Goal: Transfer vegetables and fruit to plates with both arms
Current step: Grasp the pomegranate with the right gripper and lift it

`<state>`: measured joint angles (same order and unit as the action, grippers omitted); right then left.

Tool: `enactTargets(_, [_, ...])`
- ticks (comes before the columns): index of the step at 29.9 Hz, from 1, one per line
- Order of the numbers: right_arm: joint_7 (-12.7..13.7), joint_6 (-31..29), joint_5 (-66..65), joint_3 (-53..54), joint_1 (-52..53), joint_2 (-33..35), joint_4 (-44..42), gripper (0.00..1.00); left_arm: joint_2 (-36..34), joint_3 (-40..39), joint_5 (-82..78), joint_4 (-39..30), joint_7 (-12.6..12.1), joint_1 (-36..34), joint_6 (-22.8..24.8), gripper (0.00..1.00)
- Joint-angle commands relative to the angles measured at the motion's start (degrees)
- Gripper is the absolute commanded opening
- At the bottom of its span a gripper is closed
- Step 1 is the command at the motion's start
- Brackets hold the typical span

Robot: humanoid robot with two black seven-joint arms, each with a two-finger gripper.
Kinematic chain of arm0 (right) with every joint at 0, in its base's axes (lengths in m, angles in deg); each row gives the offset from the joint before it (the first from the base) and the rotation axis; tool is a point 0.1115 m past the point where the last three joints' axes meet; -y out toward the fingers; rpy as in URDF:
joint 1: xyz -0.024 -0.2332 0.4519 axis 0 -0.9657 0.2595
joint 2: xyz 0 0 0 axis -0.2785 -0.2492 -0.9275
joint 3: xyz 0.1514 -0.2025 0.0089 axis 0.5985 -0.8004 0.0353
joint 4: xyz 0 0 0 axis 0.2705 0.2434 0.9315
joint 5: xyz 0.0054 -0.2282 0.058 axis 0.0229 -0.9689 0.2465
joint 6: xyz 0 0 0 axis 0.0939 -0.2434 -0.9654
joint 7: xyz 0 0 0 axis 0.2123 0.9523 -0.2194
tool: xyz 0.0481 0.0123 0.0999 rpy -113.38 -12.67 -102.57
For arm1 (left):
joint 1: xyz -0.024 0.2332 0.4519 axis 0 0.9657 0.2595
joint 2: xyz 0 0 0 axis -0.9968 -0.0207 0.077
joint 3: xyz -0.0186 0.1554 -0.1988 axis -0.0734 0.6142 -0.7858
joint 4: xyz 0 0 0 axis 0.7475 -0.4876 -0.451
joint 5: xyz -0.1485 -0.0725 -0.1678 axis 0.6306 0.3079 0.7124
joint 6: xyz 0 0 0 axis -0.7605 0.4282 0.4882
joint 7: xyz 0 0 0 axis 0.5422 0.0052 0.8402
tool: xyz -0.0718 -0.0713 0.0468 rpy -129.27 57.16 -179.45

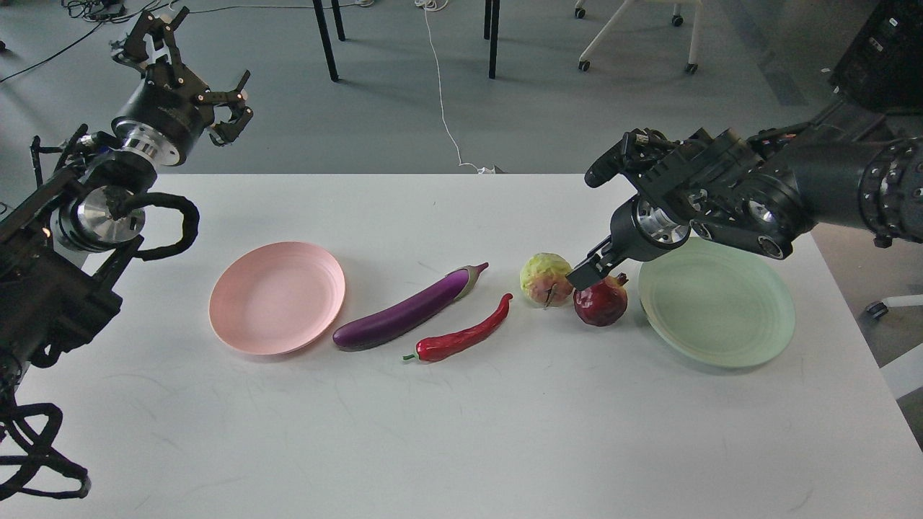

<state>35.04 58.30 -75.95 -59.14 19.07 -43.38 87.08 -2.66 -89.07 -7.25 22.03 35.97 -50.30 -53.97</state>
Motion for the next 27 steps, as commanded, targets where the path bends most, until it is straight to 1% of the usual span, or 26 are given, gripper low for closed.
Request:
enactTargets(1, [-0.1, 0.3, 0.3, 0.4, -0.4, -0.3, 0.1, 0.98, 0.1, -0.1, 0.0, 0.0, 0.0, 0.0, 0.0, 0.98])
enactTargets(9, [-0.2, 0.3, 0.3, 0.3, -3.4, 0.1, 0.2, 0.97, -0.9, -0.1, 0.0, 0.0, 0.0, 0.0, 0.0, 0.98])
enactTargets(12, [-0.2, 0.6, 0.4, 0.4, -4.8, 1.0, 0.0, 0.94, -1.2, -0.1, 0.0, 0.0, 0.0, 0.0, 0.0, 0.98])
enactTargets(15, [-0.3, 1.7, 0.3, 0.8, -5.7, 0.9, -0.1, 0.89, -1.6, -0.2, 0.0, 0.0, 0.0, 0.0, 0.0, 0.98])
enactTargets(21, [-0.3, 1.8, 0.0, 0.1, -5.2, 0.8, 0.4, 0.67, -1.8, -0.2, 0.0, 0.0, 0.0, -0.1, 0.0, 0.98])
enactTargets(23, [-0.3, 1.5, -0.5, 0.0, -4.1, 1.2, 1.1, 0.63, -2.0, -0.2, 0.0, 0.0, 0.0, 0.0, 0.0, 0.98])
enactTargets(25, [-0.3, 1.4, -0.6, -0.1, -1.1, 2.6, 3.9, 0.60, -2.2, -0.1, 0.0, 0.0, 0.0, 0.0, 0.0, 0.98])
enactTargets(27, [-0.3, 0.8, -0.8, -0.1, 3.1, 5.6, 8.2, 0.60, -2.3, -0.1, 0.0, 0.0, 0.0, -0.1, 0.0, 0.98])
